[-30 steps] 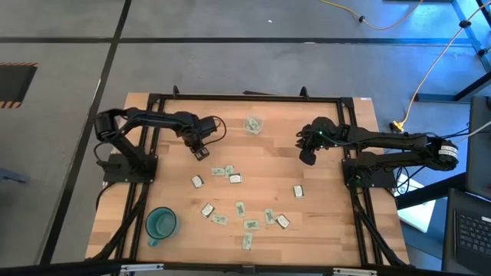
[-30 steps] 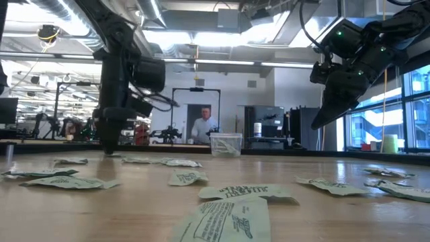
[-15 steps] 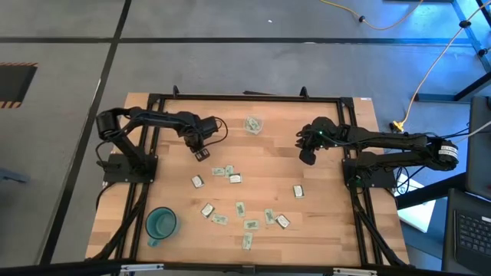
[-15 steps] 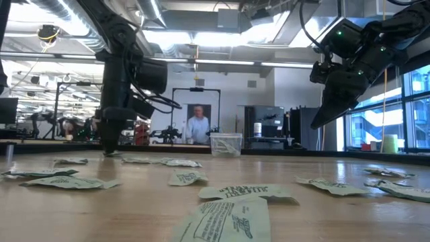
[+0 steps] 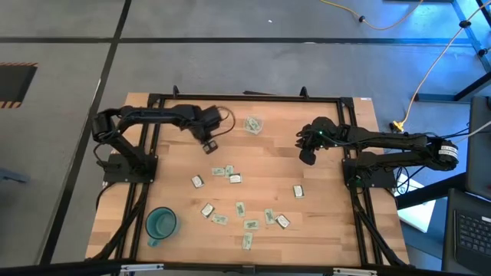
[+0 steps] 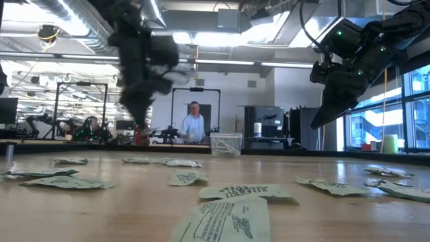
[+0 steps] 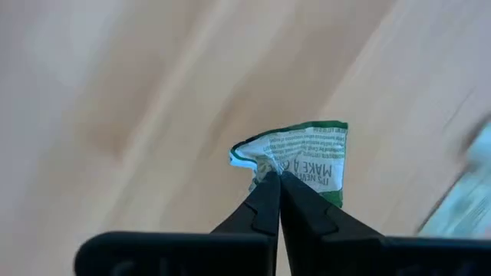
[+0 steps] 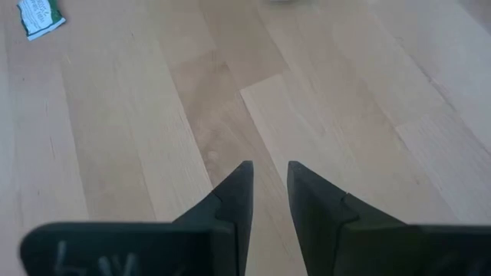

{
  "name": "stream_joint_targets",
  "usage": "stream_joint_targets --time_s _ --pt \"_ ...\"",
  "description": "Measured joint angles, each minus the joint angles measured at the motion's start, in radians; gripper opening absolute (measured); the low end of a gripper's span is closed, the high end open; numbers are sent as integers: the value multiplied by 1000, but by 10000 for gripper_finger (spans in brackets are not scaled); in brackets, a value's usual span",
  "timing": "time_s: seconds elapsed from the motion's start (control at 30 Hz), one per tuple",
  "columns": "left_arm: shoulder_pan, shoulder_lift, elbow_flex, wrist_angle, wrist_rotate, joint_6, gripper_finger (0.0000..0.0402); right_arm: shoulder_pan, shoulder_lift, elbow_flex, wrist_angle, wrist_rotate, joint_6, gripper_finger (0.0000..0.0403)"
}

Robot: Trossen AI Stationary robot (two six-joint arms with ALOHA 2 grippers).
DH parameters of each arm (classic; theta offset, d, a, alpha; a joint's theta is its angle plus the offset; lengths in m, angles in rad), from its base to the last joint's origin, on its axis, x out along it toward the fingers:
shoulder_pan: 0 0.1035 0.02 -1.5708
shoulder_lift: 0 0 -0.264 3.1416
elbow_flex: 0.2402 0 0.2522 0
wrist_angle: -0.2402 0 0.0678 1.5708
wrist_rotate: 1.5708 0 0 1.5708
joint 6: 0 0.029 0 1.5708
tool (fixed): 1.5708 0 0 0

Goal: Pick and place items into bin
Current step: Put the green stevia packet into the transparent bin

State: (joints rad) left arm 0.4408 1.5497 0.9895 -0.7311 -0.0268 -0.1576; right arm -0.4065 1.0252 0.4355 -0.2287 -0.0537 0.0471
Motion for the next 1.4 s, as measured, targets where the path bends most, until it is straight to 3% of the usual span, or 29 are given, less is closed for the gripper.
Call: stream_joint_targets --time_s 0.3,0.73,1.07,1.3,1.4 --pt "-18 105 268 99 -4 145 3 0 0 0 3 0 -3 87" --pt "-28 495 705 22 -2 343 2 0 0 0 8 0 -3 87" --pt "-26 578 760 -59 -21 354 28 0 0 0 8 0 -3 87" --pt "-26 562 760 -56 -87 372 68 0 0 0 8 0 -2 87" --pt "-26 515 760 -71 -67 373 77 0 0 0 8 0 -3 87"
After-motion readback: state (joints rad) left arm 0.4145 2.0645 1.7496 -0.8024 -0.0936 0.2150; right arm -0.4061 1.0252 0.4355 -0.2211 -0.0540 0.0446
